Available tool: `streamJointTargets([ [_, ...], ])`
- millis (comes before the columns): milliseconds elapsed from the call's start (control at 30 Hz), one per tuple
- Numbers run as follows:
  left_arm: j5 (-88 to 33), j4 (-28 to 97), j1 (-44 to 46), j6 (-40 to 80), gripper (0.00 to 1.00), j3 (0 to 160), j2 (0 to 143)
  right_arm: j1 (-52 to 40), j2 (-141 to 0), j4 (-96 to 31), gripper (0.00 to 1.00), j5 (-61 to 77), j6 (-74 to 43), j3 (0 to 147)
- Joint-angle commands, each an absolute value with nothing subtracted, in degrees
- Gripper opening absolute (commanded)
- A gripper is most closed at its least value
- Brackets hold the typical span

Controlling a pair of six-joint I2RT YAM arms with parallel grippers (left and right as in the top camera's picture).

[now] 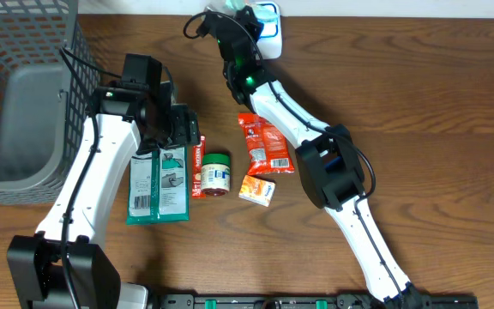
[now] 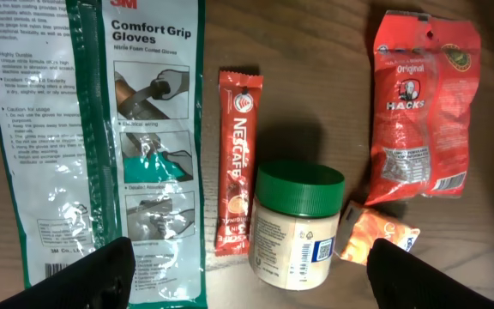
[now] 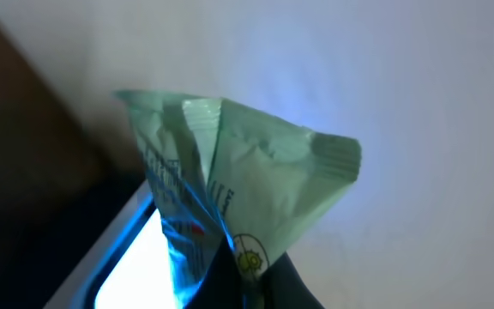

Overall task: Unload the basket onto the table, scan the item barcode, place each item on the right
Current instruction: 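Hold the wipe pack over the scanner window with the right gripper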

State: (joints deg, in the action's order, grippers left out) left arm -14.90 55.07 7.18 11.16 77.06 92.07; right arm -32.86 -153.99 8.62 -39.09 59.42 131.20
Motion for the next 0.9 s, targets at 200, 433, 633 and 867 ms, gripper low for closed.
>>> streamJointTargets([
  [200,-14.8,55.1,7.2,11.3,0.87,77.5,91.7,-33.1,-154.8,-0.5,0.01,-39.5,50.3,132.2],
  [433,-14.8,55.1,7.2,11.3,0.87,77.5,91.7,-32.8,-154.8,5.4,0.01,-39.6,50.4,132.2],
  [633,-14.8,55.1,7.2,11.3,0.87,77.5,91.7,-32.3,-154.8,11.9,0.01,-36.0,57.3,132.2],
  [867,-14.8,55.1,7.2,11.3,0.87,77.5,91.7,-30.8,-156.6,19.0,0.01,-33.6,60.5,132.2],
])
